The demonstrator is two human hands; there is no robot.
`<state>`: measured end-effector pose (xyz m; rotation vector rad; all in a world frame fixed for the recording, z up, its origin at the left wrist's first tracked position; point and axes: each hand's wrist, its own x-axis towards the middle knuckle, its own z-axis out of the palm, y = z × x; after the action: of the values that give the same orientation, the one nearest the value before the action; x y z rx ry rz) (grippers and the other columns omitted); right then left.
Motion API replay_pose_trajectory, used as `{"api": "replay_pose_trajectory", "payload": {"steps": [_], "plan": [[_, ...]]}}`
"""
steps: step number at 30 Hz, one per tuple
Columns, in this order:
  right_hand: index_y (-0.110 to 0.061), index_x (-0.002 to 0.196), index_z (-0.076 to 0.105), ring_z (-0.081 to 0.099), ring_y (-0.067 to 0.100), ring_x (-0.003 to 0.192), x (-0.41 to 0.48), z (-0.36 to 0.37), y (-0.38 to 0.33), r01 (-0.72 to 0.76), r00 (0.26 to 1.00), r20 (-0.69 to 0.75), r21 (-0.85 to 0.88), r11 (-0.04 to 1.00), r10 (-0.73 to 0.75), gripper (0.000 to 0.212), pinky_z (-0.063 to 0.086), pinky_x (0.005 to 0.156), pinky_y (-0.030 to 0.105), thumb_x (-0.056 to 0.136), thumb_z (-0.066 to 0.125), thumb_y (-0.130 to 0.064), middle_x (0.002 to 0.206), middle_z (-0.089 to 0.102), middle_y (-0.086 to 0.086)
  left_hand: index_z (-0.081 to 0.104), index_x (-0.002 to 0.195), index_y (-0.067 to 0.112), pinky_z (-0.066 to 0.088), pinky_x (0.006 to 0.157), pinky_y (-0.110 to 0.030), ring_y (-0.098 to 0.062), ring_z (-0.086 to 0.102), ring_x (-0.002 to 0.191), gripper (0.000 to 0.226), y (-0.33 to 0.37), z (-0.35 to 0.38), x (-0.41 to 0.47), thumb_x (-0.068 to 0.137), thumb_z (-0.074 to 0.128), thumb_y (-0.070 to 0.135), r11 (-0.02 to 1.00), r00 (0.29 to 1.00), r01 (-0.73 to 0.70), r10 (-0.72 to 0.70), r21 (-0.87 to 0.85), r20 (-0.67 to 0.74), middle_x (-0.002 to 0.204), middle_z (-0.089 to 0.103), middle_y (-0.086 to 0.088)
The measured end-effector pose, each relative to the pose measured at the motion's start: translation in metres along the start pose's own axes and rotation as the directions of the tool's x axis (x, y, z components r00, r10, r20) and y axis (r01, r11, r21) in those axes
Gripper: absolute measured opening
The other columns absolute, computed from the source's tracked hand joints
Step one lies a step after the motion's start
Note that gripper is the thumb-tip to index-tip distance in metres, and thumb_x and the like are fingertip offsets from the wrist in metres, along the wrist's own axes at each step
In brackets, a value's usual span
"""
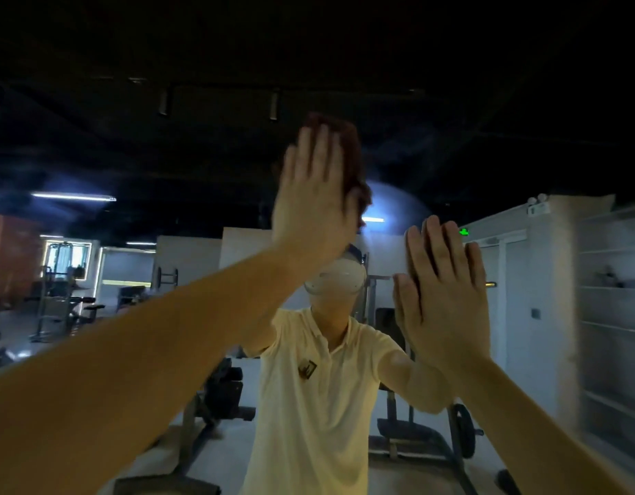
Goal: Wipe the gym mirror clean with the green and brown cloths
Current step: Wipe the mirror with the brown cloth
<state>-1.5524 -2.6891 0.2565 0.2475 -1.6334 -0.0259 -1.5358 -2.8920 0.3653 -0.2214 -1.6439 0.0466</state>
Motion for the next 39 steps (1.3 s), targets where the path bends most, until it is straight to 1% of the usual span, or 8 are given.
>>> {"api": "replay_pose_trajectory", "payload": {"steps": [5, 8, 14, 17, 20, 26, 31, 39], "plan": [[-0.001, 0.156, 0.036, 0.025, 0.031, 0.155, -0.002, -0.002, 0.004, -0.111, 0.988, -0.089, 0.129, 0.985, 0.123, 0.061, 0.021, 0.124, 0.057, 0.108, 0.017, -0.034, 0.165, 0.032, 0.017, 0.016, 0.163, 0.007, -0.001, 0.130, -0.048, -0.033, 0.002, 0.159, 0.064, 0.031, 0.008, -0.052, 0.110, 0.031, 0.039, 0.891, 0.886, -0.453, 0.454, -0.027, 0.094, 0.171, 0.013, -0.016], [-0.003, 0.159, 0.030, 0.018, 0.031, 0.157, -0.002, -0.001, -0.006, -0.170, 0.983, -0.054, 0.081, 0.982, 0.175, 0.060, 0.018, 0.125, 0.057, 0.106, 0.022, -0.030, 0.168, 0.024, 0.015, 0.017, 0.162, 0.009, 0.007, 0.130, -0.049, -0.032, 0.006, 0.159, 0.066, -0.020, -0.002, -0.055, 0.108, 0.038, 0.041, 0.844, 0.835, -0.536, 0.525, 0.026, 0.167, 0.171, 0.016, -0.014], [-0.006, 0.164, 0.014, 0.005, 0.035, 0.159, -0.003, 0.000, -0.031, -0.246, 0.969, -0.006, 0.024, 0.969, 0.246, 0.072, 0.010, 0.127, 0.057, 0.107, 0.010, -0.050, 0.171, 0.009, 0.019, 0.022, 0.161, 0.003, 0.013, 0.128, -0.053, -0.033, 0.007, 0.159, 0.072, -0.166, -0.023, -0.097, 0.107, 0.023, 0.052, 0.996, 0.992, -0.023, 0.012, 0.087, 0.128, 0.170, 0.017, -0.018], [-0.005, 0.164, 0.013, 0.005, 0.040, 0.158, -0.005, -0.001, -0.034, -0.223, 0.975, -0.009, -0.002, 0.975, 0.223, 0.077, 0.008, 0.127, 0.058, 0.105, 0.012, -0.055, 0.170, 0.010, 0.023, 0.017, 0.161, -0.001, 0.015, 0.127, -0.056, -0.039, 0.011, 0.158, 0.076, -0.194, -0.022, -0.120, 0.104, 0.023, 0.049, 0.923, 0.921, 0.385, -0.386, 0.027, 0.053, 0.169, 0.017, -0.023], [-0.005, 0.163, 0.015, 0.007, 0.041, 0.157, -0.002, -0.002, -0.037, -0.223, 0.975, -0.001, 0.003, 0.975, 0.223, 0.077, 0.009, 0.126, 0.060, 0.104, 0.017, -0.055, 0.169, 0.011, 0.024, 0.010, 0.162, -0.001, 0.009, 0.128, -0.056, -0.040, 0.004, 0.158, 0.077, -0.151, -0.015, -0.103, 0.102, 0.026, 0.044, 0.829, 0.831, 0.555, -0.557, -0.063, -0.005, 0.170, 0.010, -0.023], [-0.013, 0.165, 0.011, 0.003, 0.035, 0.159, -0.003, -0.005, -0.030, -0.196, 0.979, 0.051, 0.019, 0.980, 0.195, 0.072, 0.009, 0.127, 0.058, 0.106, 0.011, -0.054, 0.171, 0.007, 0.018, 0.006, 0.165, 0.011, 0.004, 0.129, -0.054, -0.030, -0.010, 0.159, 0.070, -0.005, 0.009, -0.082, 0.108, 0.033, 0.040, 0.978, 0.997, 0.074, -0.070, -0.195, 0.027, 0.173, 0.002, -0.014], [-0.014, 0.164, 0.020, 0.006, 0.032, 0.159, -0.011, -0.011, -0.018, -0.129, 0.990, 0.069, 0.056, 0.990, 0.125, 0.070, 0.008, 0.128, 0.053, 0.104, 0.012, -0.049, 0.171, 0.007, 0.014, 0.019, 0.164, 0.017, 0.004, 0.130, -0.050, -0.029, 0.003, 0.160, 0.077, 0.000, 0.008, -0.114, 0.101, 0.053, 0.046, 0.871, 0.854, -0.470, 0.490, -0.145, 0.175, 0.172, 0.014, -0.010], [-0.014, 0.164, 0.021, 0.007, 0.033, 0.159, -0.017, -0.001, -0.013, -0.113, 0.992, 0.063, 0.021, 0.993, 0.111, 0.063, 0.015, 0.126, 0.058, 0.107, 0.026, -0.040, 0.172, 0.010, 0.016, 0.021, 0.160, 0.005, 0.008, 0.129, -0.051, -0.032, 0.006, 0.159, 0.070, -0.122, -0.020, -0.119, 0.101, 0.038, 0.038, 0.994, 0.993, 0.090, -0.085, -0.060, 0.082, 0.170, 0.017, -0.017]]}}
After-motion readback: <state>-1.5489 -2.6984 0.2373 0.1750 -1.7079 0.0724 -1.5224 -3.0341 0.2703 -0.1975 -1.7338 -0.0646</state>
